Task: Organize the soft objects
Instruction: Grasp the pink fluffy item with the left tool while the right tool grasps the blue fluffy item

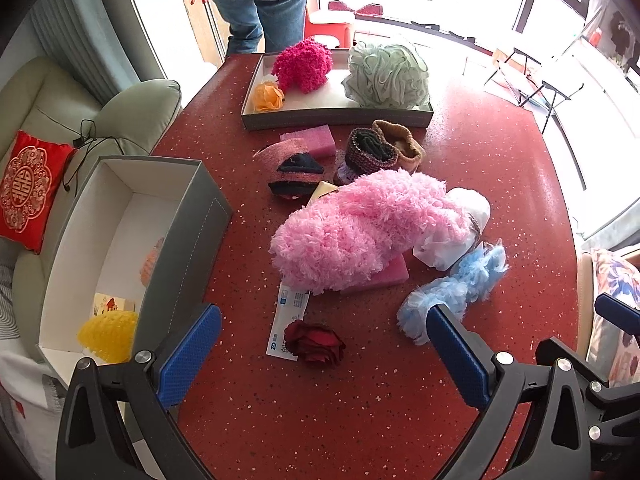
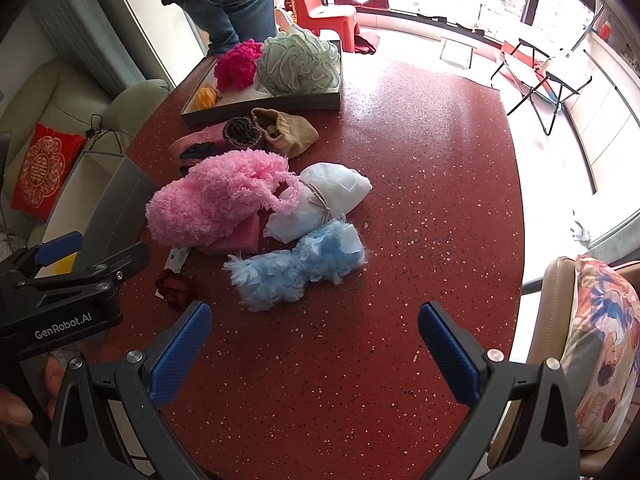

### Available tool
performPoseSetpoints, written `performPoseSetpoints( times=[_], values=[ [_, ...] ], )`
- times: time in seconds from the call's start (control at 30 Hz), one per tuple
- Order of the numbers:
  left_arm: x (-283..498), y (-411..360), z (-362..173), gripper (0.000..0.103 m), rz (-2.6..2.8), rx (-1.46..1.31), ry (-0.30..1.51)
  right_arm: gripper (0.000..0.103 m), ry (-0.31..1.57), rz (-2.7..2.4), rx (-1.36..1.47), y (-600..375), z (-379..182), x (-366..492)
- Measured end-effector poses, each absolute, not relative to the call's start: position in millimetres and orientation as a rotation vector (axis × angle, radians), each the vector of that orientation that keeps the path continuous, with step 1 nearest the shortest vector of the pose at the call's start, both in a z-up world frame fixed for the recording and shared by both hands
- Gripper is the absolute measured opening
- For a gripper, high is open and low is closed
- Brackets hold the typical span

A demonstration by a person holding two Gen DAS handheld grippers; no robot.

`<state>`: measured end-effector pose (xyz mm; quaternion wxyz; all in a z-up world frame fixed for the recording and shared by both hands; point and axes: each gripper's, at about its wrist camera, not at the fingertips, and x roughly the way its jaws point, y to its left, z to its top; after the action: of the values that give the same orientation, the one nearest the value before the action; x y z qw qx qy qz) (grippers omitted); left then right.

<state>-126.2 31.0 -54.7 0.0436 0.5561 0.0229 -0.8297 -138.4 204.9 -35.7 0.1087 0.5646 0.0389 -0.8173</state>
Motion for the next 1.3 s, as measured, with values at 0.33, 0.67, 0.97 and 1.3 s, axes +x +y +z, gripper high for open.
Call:
performPoseSetpoints(
  times=[0.33,0.67,0.97,1.3],
  values=[
    [-160,17,-70,0.103,-2.692,1.722,-0.002,0.103,0.057,-2.470,1.715,199,-50,-145],
    [-210,41,-104,0.102,-2.812,1.872,-0.392,0.091,-0.204,-2.501,1.835,183,-91,-168],
    [-230,49,-147,0.060,-2.725,2.132,-0.374,0.072,-0.266,-2.457,1.924,168,-138,-186],
    [-212,46,-130,0.045,-2.747,2.106,-0.204,0.019,-0.270,-2.362,1.924,164,-158,-188]
  ],
)
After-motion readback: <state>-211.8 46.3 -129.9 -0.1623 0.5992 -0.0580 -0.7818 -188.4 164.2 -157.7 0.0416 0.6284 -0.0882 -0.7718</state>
